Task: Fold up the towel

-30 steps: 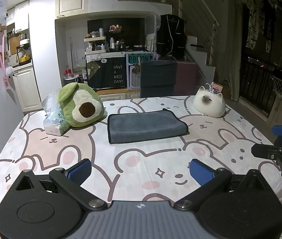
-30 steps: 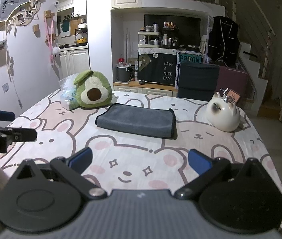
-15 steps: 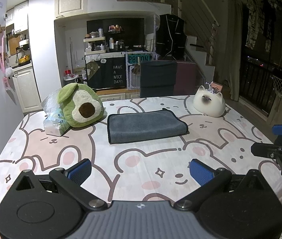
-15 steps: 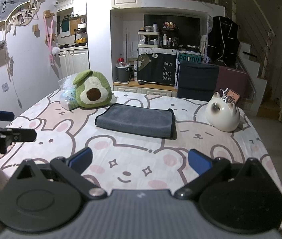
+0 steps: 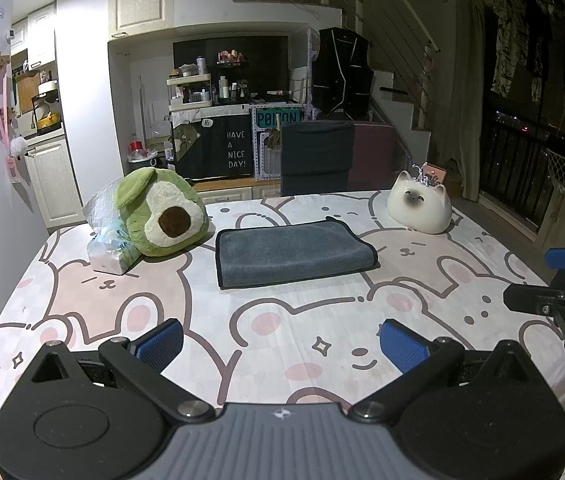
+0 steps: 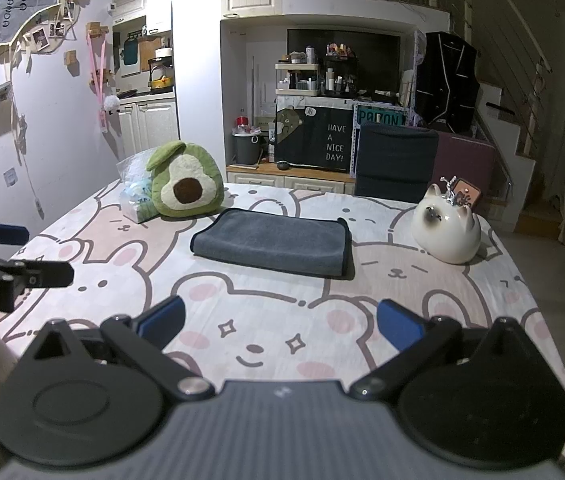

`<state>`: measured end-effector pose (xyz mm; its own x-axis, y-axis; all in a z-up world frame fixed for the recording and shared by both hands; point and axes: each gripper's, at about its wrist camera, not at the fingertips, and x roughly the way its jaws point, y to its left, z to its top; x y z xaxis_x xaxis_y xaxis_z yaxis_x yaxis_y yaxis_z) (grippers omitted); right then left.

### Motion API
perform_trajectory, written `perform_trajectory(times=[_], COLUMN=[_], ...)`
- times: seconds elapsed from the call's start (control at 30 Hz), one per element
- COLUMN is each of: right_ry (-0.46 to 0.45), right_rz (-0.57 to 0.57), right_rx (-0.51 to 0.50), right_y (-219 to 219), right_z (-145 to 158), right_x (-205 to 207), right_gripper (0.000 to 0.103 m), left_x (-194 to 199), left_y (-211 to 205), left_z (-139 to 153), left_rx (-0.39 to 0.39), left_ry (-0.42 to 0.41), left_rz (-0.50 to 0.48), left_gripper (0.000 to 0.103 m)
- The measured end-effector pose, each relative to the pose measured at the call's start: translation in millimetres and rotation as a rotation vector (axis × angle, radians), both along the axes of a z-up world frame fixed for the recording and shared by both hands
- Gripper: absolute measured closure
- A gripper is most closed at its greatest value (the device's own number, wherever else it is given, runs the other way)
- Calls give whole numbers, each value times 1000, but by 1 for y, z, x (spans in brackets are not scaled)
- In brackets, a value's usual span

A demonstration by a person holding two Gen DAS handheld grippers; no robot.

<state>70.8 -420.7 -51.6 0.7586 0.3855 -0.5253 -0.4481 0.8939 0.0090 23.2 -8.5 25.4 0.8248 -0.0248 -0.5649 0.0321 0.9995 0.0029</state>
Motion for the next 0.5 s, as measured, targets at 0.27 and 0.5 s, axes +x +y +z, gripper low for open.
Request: perform_trajectory(times=[0.27, 0.5], right_ry=[0, 0], right_rz=[-2, -2], right_rx=[4, 3], right_y=[0, 0], right_z=[0, 0], right_x=[0, 0], right_gripper=[0, 0], left_x=[0, 0], left_y=[0, -1], left_z=[0, 0], left_rx=[0, -1], left_ry=[0, 0], left_rz=[-1, 0], left_gripper=[0, 0])
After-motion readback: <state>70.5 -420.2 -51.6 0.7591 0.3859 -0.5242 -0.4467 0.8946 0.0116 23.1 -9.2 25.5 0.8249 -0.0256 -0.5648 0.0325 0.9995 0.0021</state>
